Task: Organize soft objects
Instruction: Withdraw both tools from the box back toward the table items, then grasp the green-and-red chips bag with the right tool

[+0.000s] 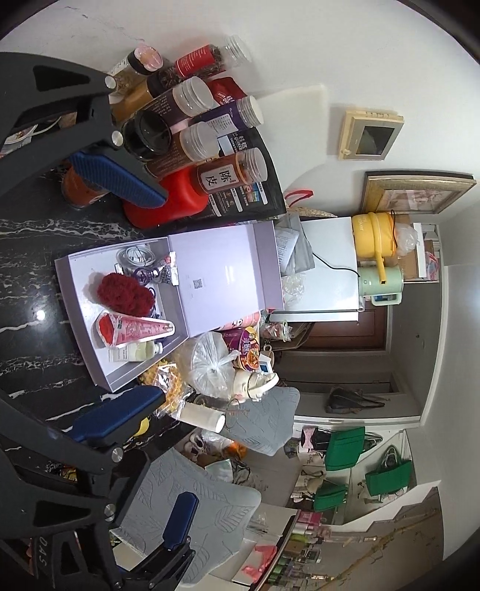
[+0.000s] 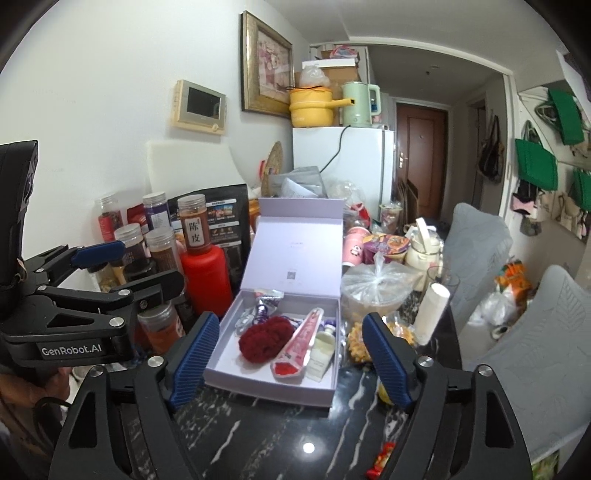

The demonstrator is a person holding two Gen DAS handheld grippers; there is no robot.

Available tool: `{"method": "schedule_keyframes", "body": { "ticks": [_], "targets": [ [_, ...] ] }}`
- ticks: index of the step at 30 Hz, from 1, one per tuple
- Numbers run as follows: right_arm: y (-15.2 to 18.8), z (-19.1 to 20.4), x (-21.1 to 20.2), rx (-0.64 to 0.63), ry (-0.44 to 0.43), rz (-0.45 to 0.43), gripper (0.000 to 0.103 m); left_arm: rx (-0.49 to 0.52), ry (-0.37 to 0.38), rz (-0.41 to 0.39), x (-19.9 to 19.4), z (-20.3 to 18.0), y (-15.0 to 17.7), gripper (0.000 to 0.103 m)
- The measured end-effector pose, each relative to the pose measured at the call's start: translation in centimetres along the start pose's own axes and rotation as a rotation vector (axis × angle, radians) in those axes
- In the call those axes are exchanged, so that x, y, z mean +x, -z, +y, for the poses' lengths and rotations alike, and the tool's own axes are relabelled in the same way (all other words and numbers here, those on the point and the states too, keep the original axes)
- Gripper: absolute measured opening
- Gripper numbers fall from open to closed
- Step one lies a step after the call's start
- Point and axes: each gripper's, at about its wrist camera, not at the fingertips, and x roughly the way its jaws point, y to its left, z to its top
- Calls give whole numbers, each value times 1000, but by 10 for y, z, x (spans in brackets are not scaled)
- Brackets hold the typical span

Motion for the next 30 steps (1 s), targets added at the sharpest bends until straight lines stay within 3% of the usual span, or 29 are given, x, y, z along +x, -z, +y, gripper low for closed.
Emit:
{"method": "schedule_keyframes", "body": {
  "ticks": [8, 21, 30],
  "targets": [
    [23, -2, -24, -22, 67, -4, 94, 19, 65, 1, -8, -22, 19, 100],
    [72, -35, -47, 47, 163, 42, 95, 42, 155, 35, -8, -58, 48, 100],
    [104, -61, -59, 100, 227, 74, 95, 58, 237, 100, 10, -87, 67, 100]
  ]
}}
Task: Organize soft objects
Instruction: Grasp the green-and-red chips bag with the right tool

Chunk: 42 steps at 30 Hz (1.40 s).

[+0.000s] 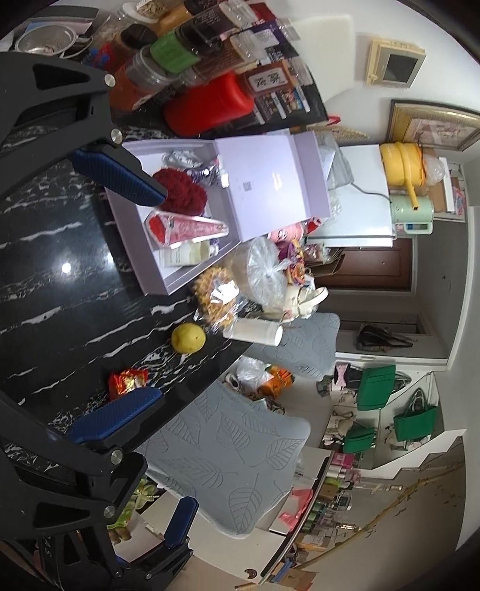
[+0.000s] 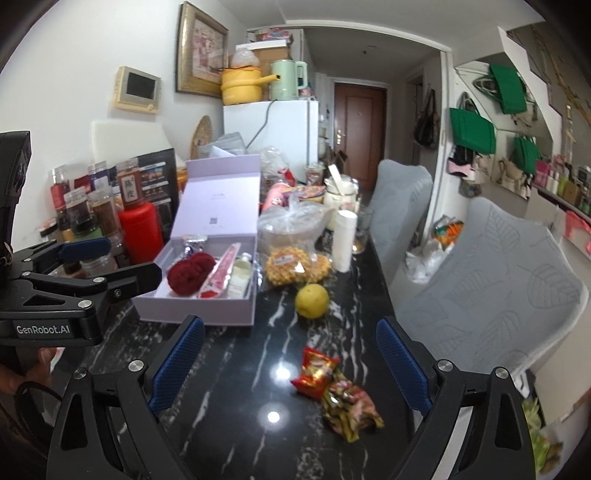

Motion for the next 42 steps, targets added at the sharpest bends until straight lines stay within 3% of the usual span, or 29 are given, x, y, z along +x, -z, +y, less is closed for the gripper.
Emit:
{"method": "schedule_keyframes", "body": {
  "ticks": [15, 25, 33, 42],
  "targets": [
    [52, -55, 11, 120, 54, 67, 95, 0, 92, 92, 49, -38, 25, 100],
    [83, -78, 41, 152, 60, 131, 95, 32, 133, 185, 88, -62, 44, 100],
    [97, -92, 77, 161, 2, 207, 95, 67, 131, 236, 110, -73, 57, 100],
    [102, -95, 121, 144, -137, 324, 95, 10, 131, 295, 137, -65, 57, 100]
  ]
}}
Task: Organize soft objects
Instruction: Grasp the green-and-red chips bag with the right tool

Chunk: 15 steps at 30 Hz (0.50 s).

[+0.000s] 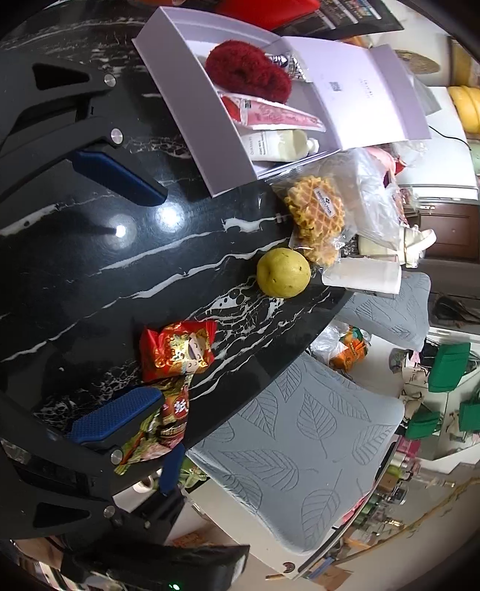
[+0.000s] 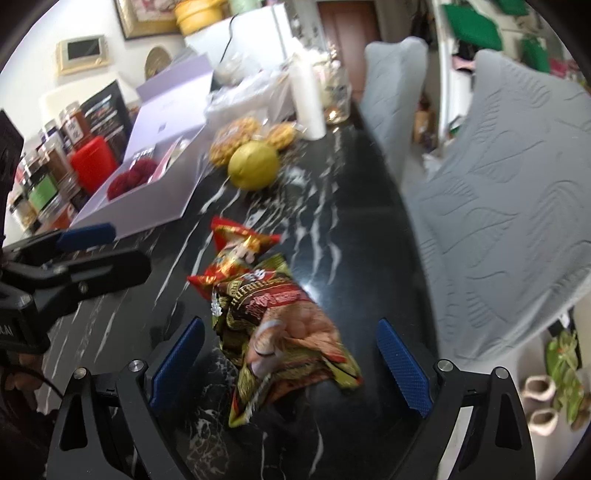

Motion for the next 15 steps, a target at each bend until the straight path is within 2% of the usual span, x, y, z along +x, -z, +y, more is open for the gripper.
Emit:
{"method": "schedule_keyframes", "body": {
  "ticks": [4, 6, 7, 9, 11, 15],
  "targets": [
    [-3, 2, 9, -32, 11, 23, 95, 6, -12, 14, 10, -2, -3, 100],
    [-3, 3, 10, -44, 1, 25, 94, 0, 8, 27, 15, -3, -6, 100],
    [-3, 4, 10, -53, 3, 26, 91, -7, 22, 31, 17, -3, -7, 100],
    [-2, 6, 8, -87, 12, 26, 70, -9, 37, 41, 22, -4, -11, 100],
    [-2, 4, 7, -89, 3, 33, 65, 0, 39, 52, 28, -7, -13, 100],
    [1, -11, 0, -48, -5, 20, 63, 29, 56, 87, 41, -17, -14, 100]
  ]
}}
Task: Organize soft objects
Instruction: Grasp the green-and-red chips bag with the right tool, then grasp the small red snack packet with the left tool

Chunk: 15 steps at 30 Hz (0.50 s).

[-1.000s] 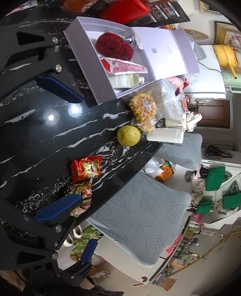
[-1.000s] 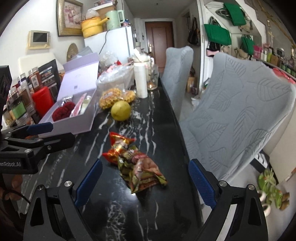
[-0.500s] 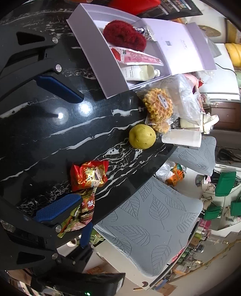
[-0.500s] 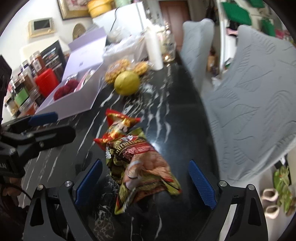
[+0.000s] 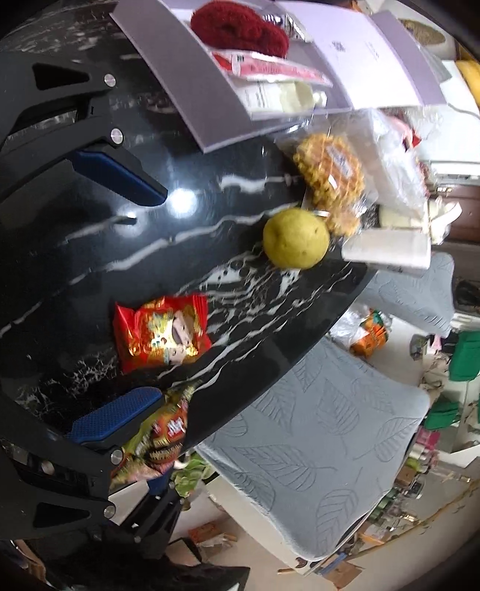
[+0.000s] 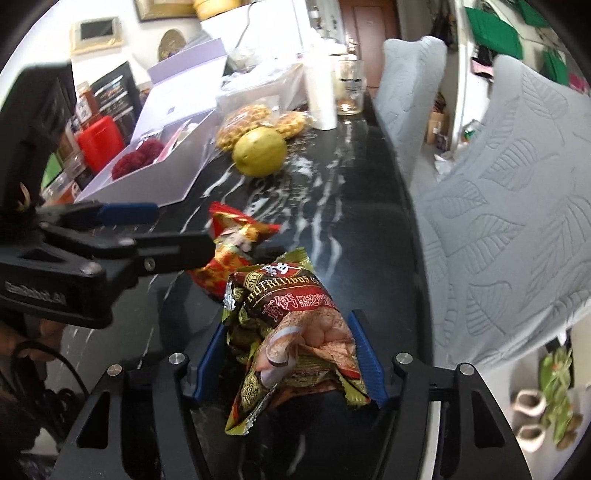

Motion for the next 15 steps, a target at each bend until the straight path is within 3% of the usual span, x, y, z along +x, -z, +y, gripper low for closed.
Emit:
{"method": "schedule_keyframes", "body": {
  "ticks": [5, 15],
  "targets": [
    [3, -17, -16, 56, 5, -42, 63, 19, 18, 35, 18, -9, -1, 100],
    [3, -37, -30, 110, 11, -77, 63, 92, -21, 65, 39, -25, 2, 100]
  ]
}}
